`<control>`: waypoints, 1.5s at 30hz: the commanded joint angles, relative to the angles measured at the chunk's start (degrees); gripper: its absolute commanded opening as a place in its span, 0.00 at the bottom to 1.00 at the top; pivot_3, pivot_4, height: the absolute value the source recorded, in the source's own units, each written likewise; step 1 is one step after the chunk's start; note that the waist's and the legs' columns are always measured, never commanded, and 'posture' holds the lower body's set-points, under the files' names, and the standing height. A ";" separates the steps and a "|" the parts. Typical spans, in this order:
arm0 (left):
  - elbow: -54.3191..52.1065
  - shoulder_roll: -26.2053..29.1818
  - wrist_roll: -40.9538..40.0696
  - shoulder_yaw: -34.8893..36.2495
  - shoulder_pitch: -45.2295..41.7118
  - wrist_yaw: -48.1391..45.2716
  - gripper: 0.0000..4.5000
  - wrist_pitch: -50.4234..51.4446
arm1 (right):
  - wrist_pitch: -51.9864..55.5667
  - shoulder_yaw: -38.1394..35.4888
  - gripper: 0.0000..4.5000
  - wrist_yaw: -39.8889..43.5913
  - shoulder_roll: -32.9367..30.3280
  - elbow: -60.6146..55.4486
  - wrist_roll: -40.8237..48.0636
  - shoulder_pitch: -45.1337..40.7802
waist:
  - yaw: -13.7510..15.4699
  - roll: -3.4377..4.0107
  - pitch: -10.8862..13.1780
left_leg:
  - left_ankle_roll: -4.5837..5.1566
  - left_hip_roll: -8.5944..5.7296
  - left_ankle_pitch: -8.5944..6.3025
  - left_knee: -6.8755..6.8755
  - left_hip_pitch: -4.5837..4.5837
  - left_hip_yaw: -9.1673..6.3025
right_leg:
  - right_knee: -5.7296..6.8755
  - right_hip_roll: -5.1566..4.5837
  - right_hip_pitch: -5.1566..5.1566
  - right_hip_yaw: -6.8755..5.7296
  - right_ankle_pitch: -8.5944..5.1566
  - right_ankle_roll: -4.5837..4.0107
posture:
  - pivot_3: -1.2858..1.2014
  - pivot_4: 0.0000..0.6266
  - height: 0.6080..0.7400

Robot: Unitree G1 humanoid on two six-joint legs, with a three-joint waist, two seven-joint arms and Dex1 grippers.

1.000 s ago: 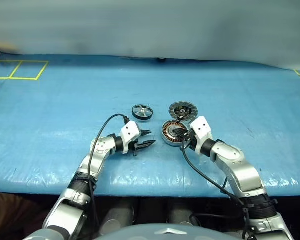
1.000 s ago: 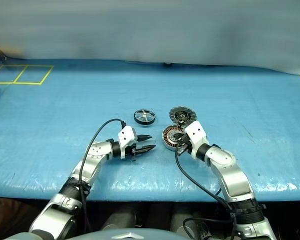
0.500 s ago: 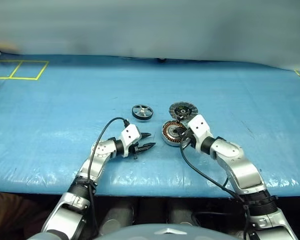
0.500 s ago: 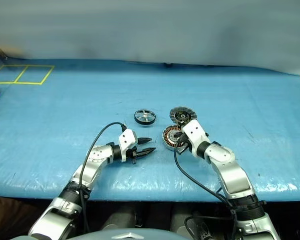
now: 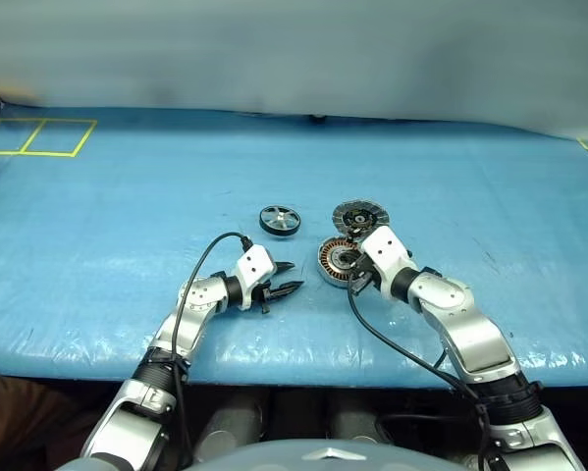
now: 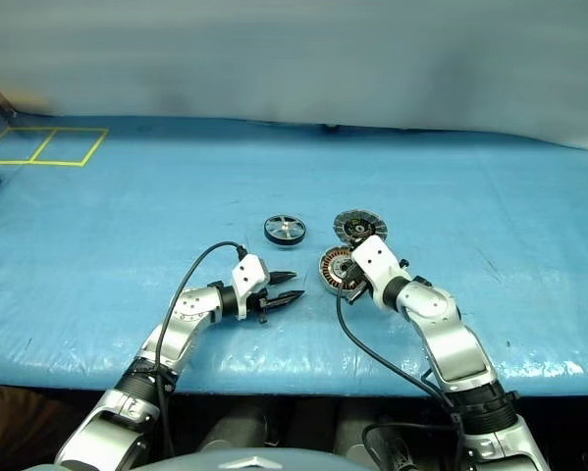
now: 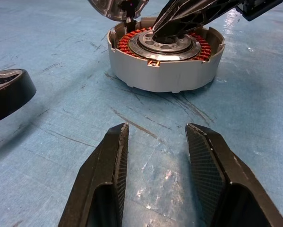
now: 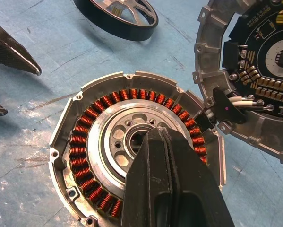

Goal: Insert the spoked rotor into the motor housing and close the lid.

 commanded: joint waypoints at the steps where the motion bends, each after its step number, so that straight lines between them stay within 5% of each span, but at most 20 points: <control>1: -2.74 -0.01 -0.59 -0.27 -0.02 0.03 0.45 -0.41 | 1.54 -0.70 0.00 0.23 -0.52 -1.86 0.23 0.78 | 0.03 0.00 0.00 | 0.00 0.00 0.00 -0.01 -0.01 0.00 | 0.00 0.00 -0.02 0.00 0.00 0.00 | 0.52 0.24 1.00; 20: -1.41 0.09 -0.89 5.32 -9.23 9.04 0.45 3.91 | -0.01 -4.64 0.00 1.34 0.87 -9.71 5.80 1.58 | 0.10 -0.01 0.03 | 0.00 0.00 0.00 -0.01 -0.08 0.00 | -0.01 0.00 -0.08 -0.03 0.00 0.01 | 0.52 0.24 1.00; 22: -0.92 0.67 0.25 4.81 -12.28 9.32 0.36 5.52 | -0.09 -4.83 0.00 1.12 0.94 -9.47 5.77 1.98 | 0.07 0.00 0.03 | -0.01 0.00 0.01 -0.01 -0.09 0.00 | -0.02 0.00 -0.08 -0.04 0.00 0.01 | 0.52 0.24 1.00; 27: 0.15 4.04 4.76 1.26 -20.63 6.46 0.32 8.60 | -0.34 -5.07 0.00 1.04 1.15 -8.80 5.98 2.18 | -0.18 -0.01 0.04 | -0.01 0.00 0.01 -0.03 -0.10 0.01 | -0.03 0.02 -0.11 -0.03 0.00 0.01 | 0.52 0.24 1.00; 33: 9.70 10.10 19.17 -11.04 -34.30 -0.07 0.32 2.93 | -0.19 -4.79 0.00 1.78 0.70 -7.44 6.15 1.31 | -0.12 -0.04 0.07 | -0.02 -0.01 0.02 -0.03 -0.10 0.01 | -0.04 0.03 -0.10 -0.04 0.01 0.02 | 0.52 0.24 1.00; 36: 17.45 11.04 25.59 -16.92 -41.56 -3.83 0.45 0.70 | -0.06 -4.52 0.00 2.47 0.24 -7.02 6.17 0.65 | -0.15 -0.04 0.09 | 0.00 -0.03 0.01 -0.04 -0.12 0.02 | -0.08 0.04 -0.10 -0.04 0.02 0.06 | 0.52 0.24 1.00; 41: 30.86 8.79 34.64 -23.47 -51.65 -3.02 0.81 -2.49 | 0.69 -4.77 0.00 4.01 -1.59 -7.63 6.31 0.44 | -0.28 -0.10 0.13 | 0.28 -0.04 0.14 -0.04 -0.25 0.00 | -0.09 0.04 -0.17 -0.07 0.02 0.07 | 0.52 0.24 1.00; 45: 37.81 5.70 35.98 -24.07 -54.51 -2.84 0.81 -4.25 | 1.34 -4.91 0.00 4.73 -2.81 -8.45 6.51 0.50 | -0.32 -0.10 0.13 | 0.29 -0.06 0.13 -0.02 -0.37 0.00 | -0.09 0.03 -0.24 -0.07 0.02 0.09 | 0.52 0.24 1.00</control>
